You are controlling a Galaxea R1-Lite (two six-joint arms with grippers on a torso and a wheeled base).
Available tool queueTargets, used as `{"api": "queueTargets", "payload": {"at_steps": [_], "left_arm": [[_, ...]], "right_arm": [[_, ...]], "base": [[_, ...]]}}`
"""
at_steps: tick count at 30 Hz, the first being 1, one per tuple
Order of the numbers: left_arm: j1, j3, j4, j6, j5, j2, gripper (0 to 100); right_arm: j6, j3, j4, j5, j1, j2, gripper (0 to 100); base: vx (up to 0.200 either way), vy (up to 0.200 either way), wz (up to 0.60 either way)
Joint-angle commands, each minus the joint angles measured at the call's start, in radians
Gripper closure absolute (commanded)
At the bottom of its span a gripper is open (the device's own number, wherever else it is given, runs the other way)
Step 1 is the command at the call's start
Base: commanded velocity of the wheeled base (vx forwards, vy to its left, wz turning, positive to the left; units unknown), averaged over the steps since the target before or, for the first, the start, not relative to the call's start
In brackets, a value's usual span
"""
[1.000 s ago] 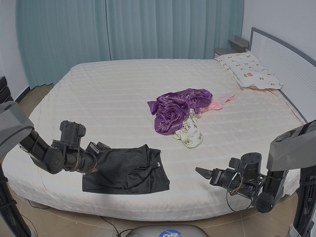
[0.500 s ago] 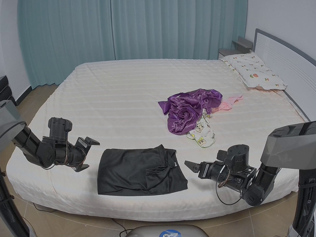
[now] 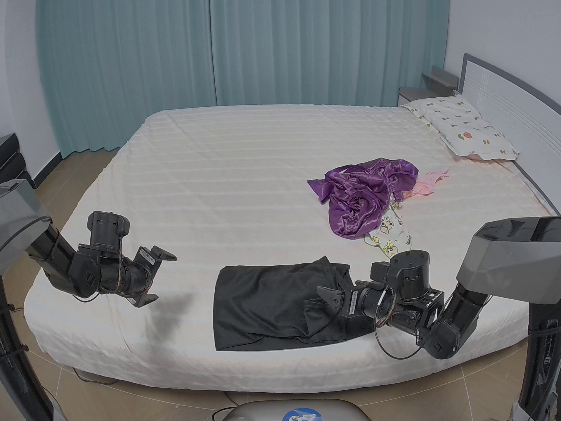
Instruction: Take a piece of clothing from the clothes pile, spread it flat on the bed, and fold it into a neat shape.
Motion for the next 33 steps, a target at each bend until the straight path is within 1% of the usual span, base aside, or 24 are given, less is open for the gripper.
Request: {"api": "queueTargets", "payload": {"at_steps": [1,3,4,5,7,10,14,18,21,22,25,29,33], "left_arm": [[0.004,0.001,-0.001,-0.004,-0.001,0.014,0],[0.007,0.004,0.001,-0.007,-0.018,0.018,0],[0.007,0.004,0.001,-0.007,-0.018,0.018,0],[0.005,0.004,0.001,-0.021,-0.032,0.023,0],[0.004,0.003,0.001,-0.027,-0.032,0.022,0],[-0.001,0.0,0.001,-0.027,-0.023,0.031,0],[-0.004,-0.013,0.005,-0.053,-0.012,0.043,0],[-0.004,-0.008,0.007,-0.053,-0.012,0.043,0],[-0.004,-0.008,0.007,-0.052,-0.012,0.046,0],[-0.004,-0.009,0.007,-0.052,-0.012,0.049,0],[-0.004,-0.009,0.007,-0.05,-0.012,0.052,0],[-0.004,-0.009,0.008,-0.05,-0.013,0.054,0],[-0.004,-0.008,0.01,-0.05,-0.013,0.054,0]], "right_arm": [[-0.047,-0.026,0.009,-0.004,0.014,0.01,0],[-0.094,-0.028,0.01,-0.006,0.017,0.026,0],[-0.094,-0.028,0.01,-0.006,0.017,0.026,0],[-0.133,-0.025,0.01,-0.006,0.017,0.037,0],[-0.154,-0.02,0.01,-0.006,0.023,0.043,0],[-0.163,-0.017,0.01,-0.006,0.029,0.056,0],[-0.194,-0.026,0.004,-0.006,0.035,0.091,0],[-0.205,-0.034,0.007,-0.011,0.052,0.114,0],[-0.217,-0.048,0.007,-0.017,0.051,0.137,0],[-0.228,-0.048,0.003,-0.021,0.048,0.142,100],[-0.254,-0.038,0.001,-0.034,0.04,0.143,100],[-0.257,-0.034,-0.002,-0.046,0.026,0.142,100],[-0.258,0.006,-0.028,-0.047,0.017,0.114,100]], "base": [[0.0,0.0,0.0],[0.0,0.0,0.0],[0.0,0.0,0.0],[0.0,0.0,0.0],[0.0,0.0,0.0],[0.0,0.0,0.0],[0.0,0.0,0.0],[0.0,0.0,0.0],[0.0,0.0,0.0],[0.0,0.0,0.0],[0.0,0.0,0.0],[0.0,0.0,0.0],[0.0,0.0,0.0]]}}
